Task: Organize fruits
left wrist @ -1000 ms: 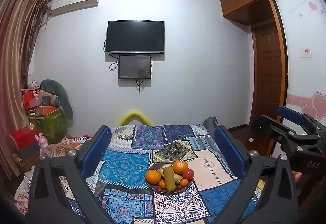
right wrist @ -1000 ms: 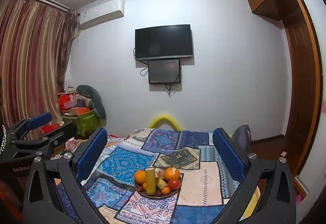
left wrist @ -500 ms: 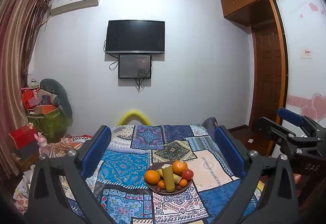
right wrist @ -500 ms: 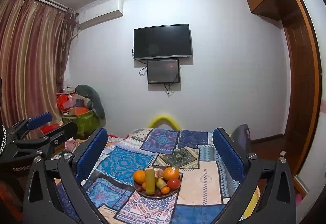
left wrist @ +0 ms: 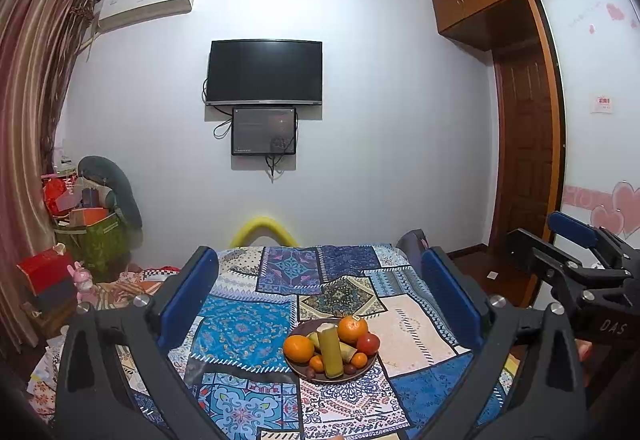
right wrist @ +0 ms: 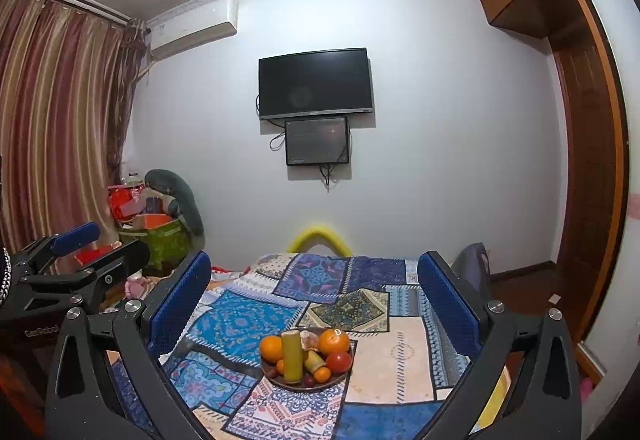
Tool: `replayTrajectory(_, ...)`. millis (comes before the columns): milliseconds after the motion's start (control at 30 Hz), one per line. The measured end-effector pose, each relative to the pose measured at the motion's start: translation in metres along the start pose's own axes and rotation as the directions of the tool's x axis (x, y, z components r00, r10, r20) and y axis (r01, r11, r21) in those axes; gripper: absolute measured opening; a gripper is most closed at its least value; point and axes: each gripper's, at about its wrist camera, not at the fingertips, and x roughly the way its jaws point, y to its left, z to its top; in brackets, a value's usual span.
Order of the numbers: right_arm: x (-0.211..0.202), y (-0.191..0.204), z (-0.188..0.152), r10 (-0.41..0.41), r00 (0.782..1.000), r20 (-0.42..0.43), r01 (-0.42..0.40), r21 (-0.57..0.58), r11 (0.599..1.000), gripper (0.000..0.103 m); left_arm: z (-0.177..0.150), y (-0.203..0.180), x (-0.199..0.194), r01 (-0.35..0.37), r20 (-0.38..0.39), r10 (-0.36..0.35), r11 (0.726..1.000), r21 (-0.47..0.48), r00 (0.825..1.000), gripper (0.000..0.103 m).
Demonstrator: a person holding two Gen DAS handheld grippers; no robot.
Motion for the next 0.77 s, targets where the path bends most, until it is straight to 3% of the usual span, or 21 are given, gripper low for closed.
replayTrajectory(767,-0.0009,0.0001,0.0041,-0.008,1.000,0.004,0.008,0.000,1.000,0.103,0.0021,0.0011,0.0018,0.035,-0.018,-0.035,0.999,0.002,0.999,0.103)
